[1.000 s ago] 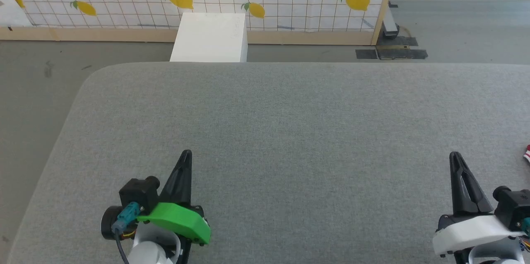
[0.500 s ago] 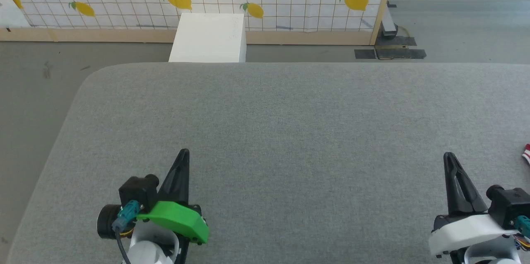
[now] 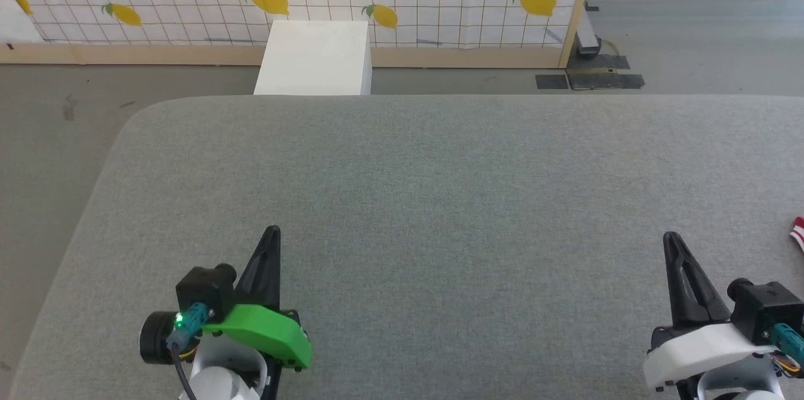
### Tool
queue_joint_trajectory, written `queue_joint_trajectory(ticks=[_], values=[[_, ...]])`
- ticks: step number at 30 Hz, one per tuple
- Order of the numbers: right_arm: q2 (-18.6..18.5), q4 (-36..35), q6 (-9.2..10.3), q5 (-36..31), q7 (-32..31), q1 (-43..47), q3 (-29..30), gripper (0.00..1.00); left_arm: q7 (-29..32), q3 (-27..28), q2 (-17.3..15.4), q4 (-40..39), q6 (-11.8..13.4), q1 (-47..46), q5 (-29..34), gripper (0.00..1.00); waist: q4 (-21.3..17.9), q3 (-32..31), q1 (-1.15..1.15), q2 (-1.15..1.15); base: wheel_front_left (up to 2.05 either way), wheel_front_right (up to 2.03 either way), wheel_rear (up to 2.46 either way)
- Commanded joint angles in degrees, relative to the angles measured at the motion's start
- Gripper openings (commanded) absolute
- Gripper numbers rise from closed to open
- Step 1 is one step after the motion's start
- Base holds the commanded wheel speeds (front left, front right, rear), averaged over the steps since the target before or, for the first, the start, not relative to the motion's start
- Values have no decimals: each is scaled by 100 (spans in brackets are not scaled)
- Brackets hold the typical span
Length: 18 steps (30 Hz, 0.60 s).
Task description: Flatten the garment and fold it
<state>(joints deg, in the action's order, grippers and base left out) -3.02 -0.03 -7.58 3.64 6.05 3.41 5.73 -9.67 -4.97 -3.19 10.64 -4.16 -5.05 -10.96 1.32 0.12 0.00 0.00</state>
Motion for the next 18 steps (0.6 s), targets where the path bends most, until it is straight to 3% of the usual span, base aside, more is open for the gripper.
queue_joint_trajectory(ticks=[1,18], values=[[5,0,3,-38,-27,-108,-30,0,28,26,11,-45,38,105,119,0,-2,0,0,0,0,0,0],[7,1,4,-106,-148,-156,-143,0,224,124,15,-257,117,189,323,0,-29,-3,0,0,0,0,0]])
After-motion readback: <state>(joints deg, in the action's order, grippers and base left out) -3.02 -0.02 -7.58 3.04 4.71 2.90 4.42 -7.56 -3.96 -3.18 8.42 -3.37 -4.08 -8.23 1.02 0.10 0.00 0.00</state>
